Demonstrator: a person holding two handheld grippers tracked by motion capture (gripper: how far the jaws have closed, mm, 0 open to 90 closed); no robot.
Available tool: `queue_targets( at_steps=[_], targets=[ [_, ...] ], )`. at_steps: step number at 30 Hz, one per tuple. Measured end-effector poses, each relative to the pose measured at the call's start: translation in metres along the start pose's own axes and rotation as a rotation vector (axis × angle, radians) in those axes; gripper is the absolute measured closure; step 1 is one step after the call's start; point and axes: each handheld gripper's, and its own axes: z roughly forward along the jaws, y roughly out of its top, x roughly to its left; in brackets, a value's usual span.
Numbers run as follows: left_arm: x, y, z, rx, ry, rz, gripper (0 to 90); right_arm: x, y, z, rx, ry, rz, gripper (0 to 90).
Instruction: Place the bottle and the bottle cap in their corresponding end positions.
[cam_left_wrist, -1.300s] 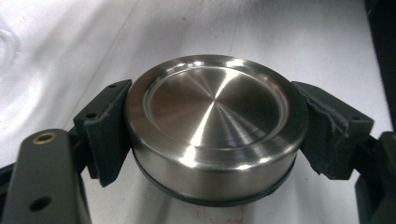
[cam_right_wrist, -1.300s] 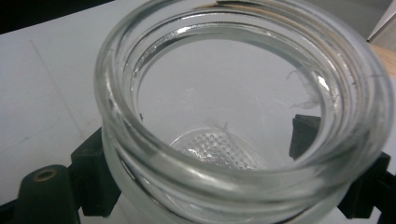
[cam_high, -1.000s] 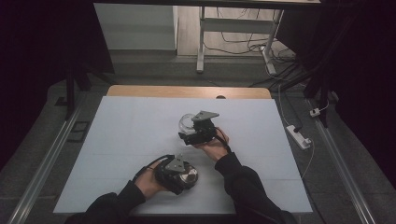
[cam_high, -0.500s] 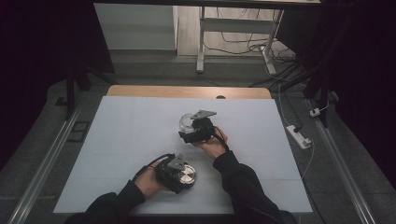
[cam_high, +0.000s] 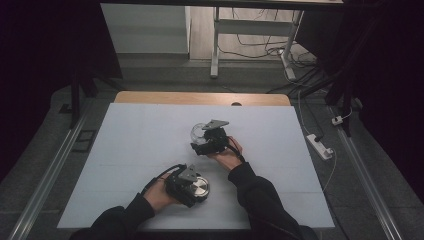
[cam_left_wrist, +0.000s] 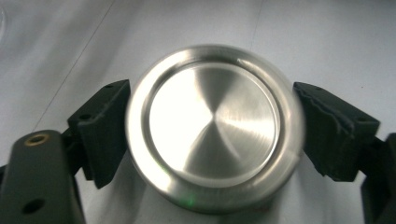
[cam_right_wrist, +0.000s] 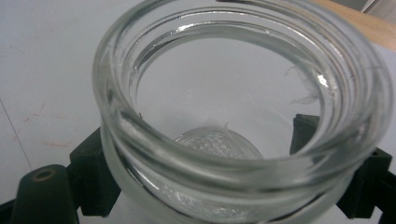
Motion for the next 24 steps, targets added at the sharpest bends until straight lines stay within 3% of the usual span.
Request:
queue_targets(
  at_steps=[9,15,24],
  targets=[
    [0.005,-0.003,-0.012,-0.041,-0.014,-0.044,10.4,-0.001,-0.001,-0.004,-0.009,0.031,0.022,8.5],
    [0.004,-0.005,-0.019,-0.064,-0.015,-0.065,7.7,0.001,0.002,-0.015,-0.028,0.022,0.000,3.9],
    [0.004,-0.010,-0.035,-0.083,0.017,-0.090,5.0,0.001,0.001,-0.034,-0.041,0.051,-0.015,0.6]
  ],
)
